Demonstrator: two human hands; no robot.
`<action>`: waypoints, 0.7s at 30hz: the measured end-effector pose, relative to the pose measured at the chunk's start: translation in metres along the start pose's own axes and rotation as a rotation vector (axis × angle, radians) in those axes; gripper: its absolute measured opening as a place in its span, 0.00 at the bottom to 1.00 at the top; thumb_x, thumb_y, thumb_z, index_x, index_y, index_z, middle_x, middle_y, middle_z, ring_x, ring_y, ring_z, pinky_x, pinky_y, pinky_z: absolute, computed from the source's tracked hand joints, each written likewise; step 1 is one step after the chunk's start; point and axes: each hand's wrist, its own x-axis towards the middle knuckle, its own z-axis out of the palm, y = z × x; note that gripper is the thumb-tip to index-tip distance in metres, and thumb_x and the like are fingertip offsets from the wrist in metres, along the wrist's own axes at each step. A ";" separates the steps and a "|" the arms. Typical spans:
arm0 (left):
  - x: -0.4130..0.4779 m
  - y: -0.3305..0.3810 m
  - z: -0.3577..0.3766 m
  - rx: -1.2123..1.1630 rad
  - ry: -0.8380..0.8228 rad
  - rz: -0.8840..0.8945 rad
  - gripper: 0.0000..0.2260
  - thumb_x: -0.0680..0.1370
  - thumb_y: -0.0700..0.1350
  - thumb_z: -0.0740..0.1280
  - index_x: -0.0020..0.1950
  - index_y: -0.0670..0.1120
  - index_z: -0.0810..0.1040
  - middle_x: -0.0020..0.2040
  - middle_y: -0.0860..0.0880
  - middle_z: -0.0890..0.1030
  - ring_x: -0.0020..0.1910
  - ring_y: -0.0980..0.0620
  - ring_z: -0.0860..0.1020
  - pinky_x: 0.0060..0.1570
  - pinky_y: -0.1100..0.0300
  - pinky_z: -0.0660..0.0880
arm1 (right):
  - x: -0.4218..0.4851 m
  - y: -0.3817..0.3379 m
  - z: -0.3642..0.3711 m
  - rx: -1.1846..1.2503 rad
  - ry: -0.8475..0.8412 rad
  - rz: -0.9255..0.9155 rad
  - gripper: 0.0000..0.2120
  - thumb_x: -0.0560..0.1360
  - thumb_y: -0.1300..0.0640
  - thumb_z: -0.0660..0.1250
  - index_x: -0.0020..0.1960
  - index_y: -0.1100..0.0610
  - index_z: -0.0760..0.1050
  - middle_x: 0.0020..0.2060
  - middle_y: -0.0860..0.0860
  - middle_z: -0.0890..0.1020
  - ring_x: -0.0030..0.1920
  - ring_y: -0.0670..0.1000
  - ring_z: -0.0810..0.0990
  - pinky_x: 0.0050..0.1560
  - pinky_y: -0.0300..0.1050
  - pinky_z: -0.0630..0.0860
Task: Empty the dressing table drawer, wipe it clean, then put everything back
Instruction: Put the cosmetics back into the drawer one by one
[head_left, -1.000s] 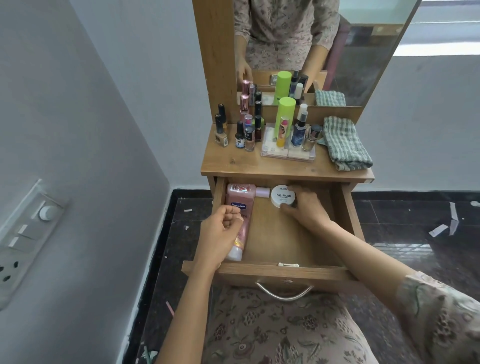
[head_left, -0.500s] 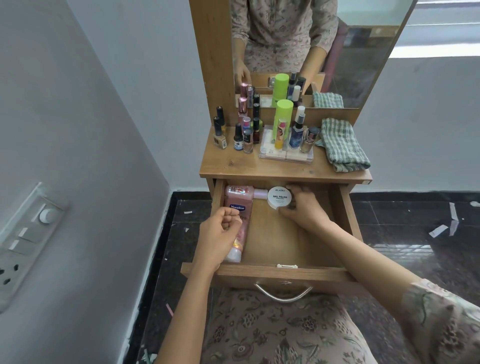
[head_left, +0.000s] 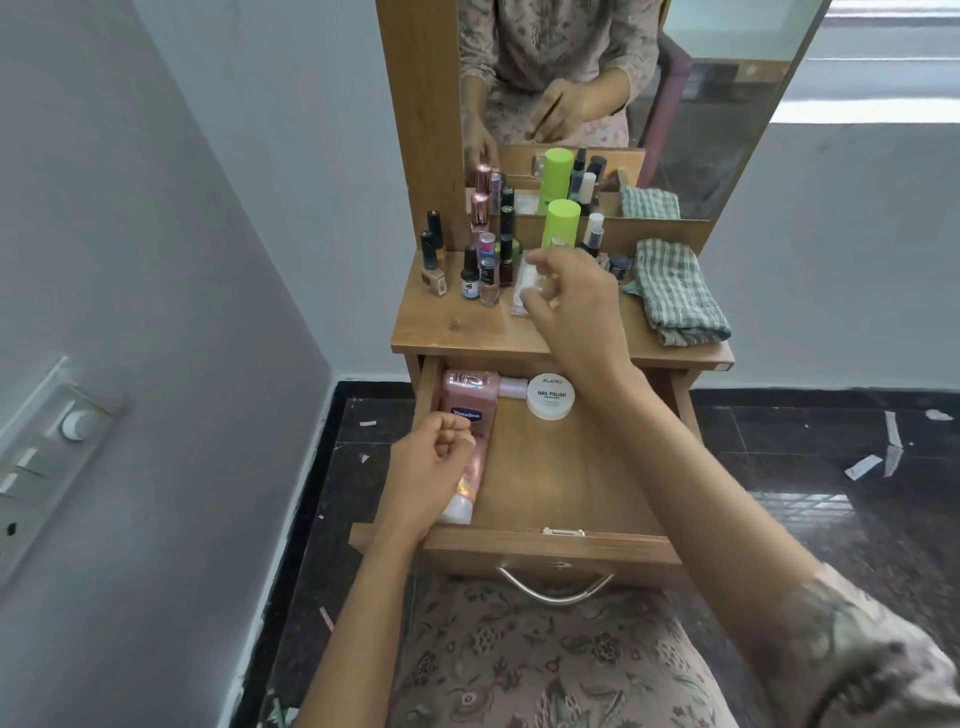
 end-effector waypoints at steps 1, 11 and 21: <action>0.000 0.000 0.000 0.001 -0.001 -0.003 0.07 0.77 0.42 0.68 0.54 0.49 0.79 0.46 0.54 0.80 0.47 0.58 0.78 0.47 0.67 0.75 | 0.011 -0.003 0.003 -0.007 -0.025 -0.019 0.14 0.75 0.62 0.65 0.60 0.59 0.76 0.52 0.53 0.79 0.40 0.45 0.75 0.47 0.38 0.69; -0.004 0.005 -0.002 0.082 -0.010 0.045 0.06 0.77 0.43 0.67 0.54 0.49 0.78 0.46 0.55 0.80 0.47 0.59 0.78 0.50 0.66 0.76 | 0.052 -0.017 0.039 -0.373 -0.267 -0.014 0.15 0.76 0.55 0.66 0.59 0.61 0.69 0.54 0.58 0.74 0.51 0.59 0.78 0.44 0.48 0.72; -0.004 0.004 -0.003 0.136 -0.039 0.081 0.07 0.78 0.43 0.66 0.55 0.48 0.78 0.47 0.55 0.79 0.47 0.60 0.77 0.47 0.70 0.73 | 0.034 -0.002 0.038 -0.049 -0.037 -0.095 0.06 0.73 0.60 0.66 0.48 0.59 0.70 0.34 0.49 0.72 0.33 0.48 0.69 0.35 0.41 0.65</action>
